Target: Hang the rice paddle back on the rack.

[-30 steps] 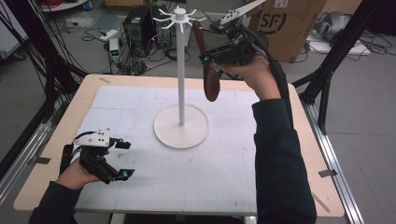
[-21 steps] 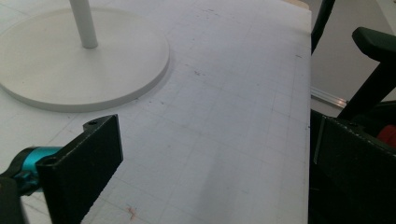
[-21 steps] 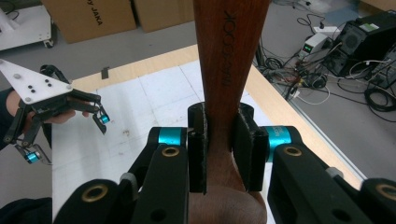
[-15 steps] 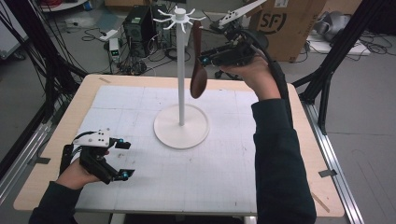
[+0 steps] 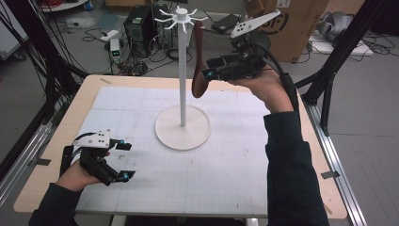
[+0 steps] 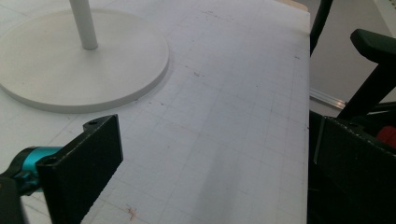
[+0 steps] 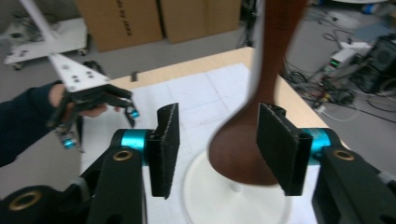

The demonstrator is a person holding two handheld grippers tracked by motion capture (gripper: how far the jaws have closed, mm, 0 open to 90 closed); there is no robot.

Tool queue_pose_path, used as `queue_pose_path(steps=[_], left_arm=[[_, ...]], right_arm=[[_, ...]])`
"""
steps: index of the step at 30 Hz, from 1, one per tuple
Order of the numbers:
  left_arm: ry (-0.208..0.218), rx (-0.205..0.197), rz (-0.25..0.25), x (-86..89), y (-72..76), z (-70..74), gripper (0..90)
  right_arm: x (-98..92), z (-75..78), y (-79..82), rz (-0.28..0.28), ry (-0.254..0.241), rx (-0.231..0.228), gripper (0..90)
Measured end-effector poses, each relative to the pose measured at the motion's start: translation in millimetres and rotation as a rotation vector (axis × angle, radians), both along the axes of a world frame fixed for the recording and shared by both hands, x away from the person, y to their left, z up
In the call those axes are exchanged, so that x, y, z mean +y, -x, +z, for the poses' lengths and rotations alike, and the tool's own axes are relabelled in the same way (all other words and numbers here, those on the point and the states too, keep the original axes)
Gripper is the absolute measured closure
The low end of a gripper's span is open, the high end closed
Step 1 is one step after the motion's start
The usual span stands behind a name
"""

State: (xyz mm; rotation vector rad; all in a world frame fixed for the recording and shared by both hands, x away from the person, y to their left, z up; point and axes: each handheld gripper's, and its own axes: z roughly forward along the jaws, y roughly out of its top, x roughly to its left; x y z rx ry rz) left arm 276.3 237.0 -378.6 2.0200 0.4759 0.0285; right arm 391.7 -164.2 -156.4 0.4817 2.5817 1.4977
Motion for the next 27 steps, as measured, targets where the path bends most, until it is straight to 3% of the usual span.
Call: queue_pose_path(steps=[7, 15, 23, 25, 26, 27], left_arm=[[0.006, 0.002, -0.005, 0.2, 0.1, 0.1, 1.7], [0.011, -0.002, -0.006, 1.0, -0.4, 0.4, 1.7], [0.013, 0.0, 0.0, 1.6, -0.8, 0.4, 1.7], [0.018, 0.0, 0.001, 1.9, -0.8, 0.6, 1.7], [0.021, 0.0, 0.001, 2.1, -0.8, 0.7, 1.7], [0.021, -0.002, -0.003, 2.5, -1.0, 0.9, 1.7]], right_arm=[[-5.7, -5.9, 12.0, 0.018, -0.03, 0.02, 30.3], [-10.1, -17.6, 24.2, 0.071, -0.027, 0.009, 24.7], [-14.6, -28.4, 37.2, 0.075, -0.03, 0.013, 11.9], [-16.3, -31.6, 37.3, 0.073, -0.037, -0.013, 10.1], [-17.4, -32.8, 40.4, 0.068, -0.033, 0.019, 8.8], [-18.1, -34.7, 40.3, 0.07, -0.04, 0.002, 7.5]])
